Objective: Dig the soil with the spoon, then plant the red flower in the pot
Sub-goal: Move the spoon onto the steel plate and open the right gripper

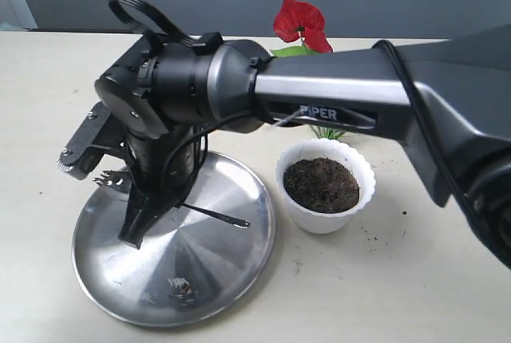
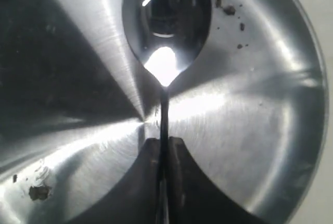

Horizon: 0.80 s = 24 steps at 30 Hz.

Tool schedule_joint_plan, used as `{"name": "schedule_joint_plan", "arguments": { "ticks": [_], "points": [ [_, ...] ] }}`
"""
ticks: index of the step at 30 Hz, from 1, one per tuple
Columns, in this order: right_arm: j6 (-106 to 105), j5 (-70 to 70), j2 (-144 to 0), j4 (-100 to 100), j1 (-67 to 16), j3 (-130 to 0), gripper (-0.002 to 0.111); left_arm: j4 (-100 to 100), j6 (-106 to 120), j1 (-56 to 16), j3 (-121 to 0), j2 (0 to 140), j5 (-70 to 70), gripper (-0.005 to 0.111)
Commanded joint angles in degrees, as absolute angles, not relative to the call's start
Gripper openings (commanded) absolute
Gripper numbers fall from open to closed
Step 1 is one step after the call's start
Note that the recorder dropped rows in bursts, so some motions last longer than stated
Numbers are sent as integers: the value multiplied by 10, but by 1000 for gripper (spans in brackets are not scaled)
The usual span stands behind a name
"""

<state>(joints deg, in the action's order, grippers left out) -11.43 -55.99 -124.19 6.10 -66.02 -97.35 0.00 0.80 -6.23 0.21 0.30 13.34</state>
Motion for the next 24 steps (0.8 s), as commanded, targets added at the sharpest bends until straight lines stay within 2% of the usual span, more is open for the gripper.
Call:
{"name": "schedule_joint_plan", "arguments": {
  "ticks": [1,15,17,21,24],
  "points": [
    [-113,-564,-1256,27,-645,-981,-1,0,6,-65,0,0,133,0],
    [-113,-561,-1298,13,-645,-981,1,0,6,-65,0,0,133,0],
    [-113,-558,-1298,13,-645,-981,6,0,6,-65,0,0,133,0],
    [-113,-557,-1298,13,-645,-981,30,0,6,-65,0,0,133,0],
    [-113,-557,-1298,20,-645,-983,41,0,6,-65,0,0,133,0]
  ]
}}
